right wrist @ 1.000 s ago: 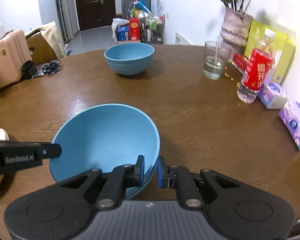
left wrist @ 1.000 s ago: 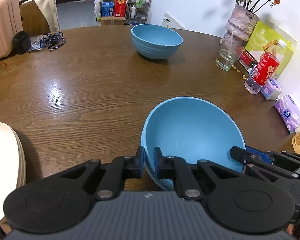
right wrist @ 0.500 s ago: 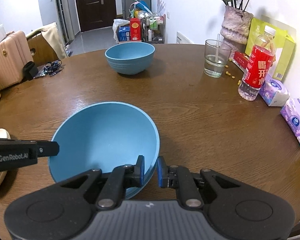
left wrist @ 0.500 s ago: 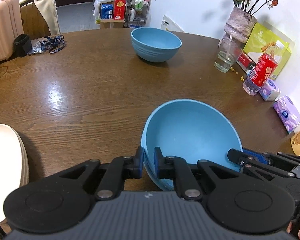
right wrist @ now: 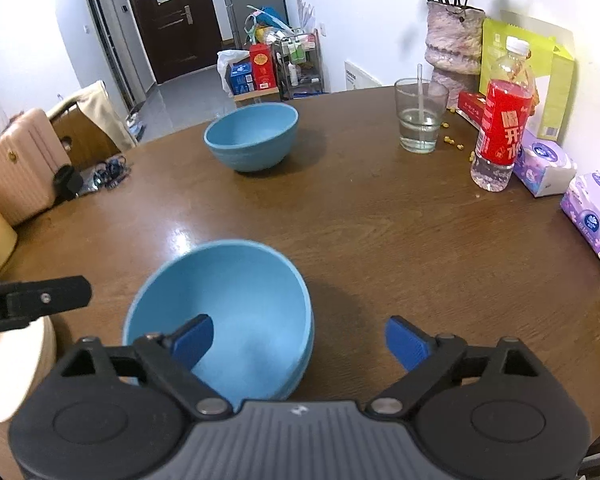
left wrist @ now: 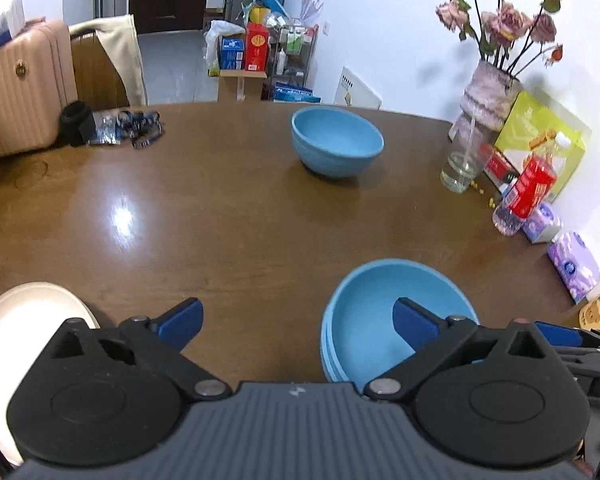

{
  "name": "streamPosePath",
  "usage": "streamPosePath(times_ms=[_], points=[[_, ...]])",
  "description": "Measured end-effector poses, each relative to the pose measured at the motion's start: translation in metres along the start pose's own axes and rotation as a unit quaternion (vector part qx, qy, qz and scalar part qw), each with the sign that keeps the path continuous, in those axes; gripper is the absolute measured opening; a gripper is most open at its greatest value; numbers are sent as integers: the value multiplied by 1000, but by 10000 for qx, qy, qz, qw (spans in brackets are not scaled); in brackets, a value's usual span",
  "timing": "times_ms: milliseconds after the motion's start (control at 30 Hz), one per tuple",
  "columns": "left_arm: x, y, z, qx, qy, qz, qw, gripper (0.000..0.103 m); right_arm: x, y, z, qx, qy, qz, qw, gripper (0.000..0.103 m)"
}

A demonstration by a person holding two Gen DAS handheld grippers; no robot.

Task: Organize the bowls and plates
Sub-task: 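Lift both tools up and away from the stacked blue bowls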

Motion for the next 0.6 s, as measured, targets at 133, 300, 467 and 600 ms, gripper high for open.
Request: streamPosePath(times_ms=[133, 300, 467, 600], points=[[-7, 9, 34, 22, -125, 30, 9999, 103, -1, 0, 27, 97, 94, 3, 9999, 103], [-12, 17, 83, 146, -257, -37, 9996, 103, -3, 7, 72, -107, 133, -13, 9999, 103], [-9, 23, 132, 333, -241, -100, 9991, 103, -6, 21, 125, -421, 92, -116, 9990, 103], [-3, 25, 161, 491, -164, -214, 9984, 103, 1, 35, 159, -471, 165, -169, 9986, 103]])
Point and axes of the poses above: each gripper's, at about its wrist camera, not at the fingertips, and x roughly the way its jaws point, y to its left, z to its top, the point moved 10 cm from there along x, roughly the way its jaws point, and after that the axes turned 14 degrees about -y, right-handed, at the moved point
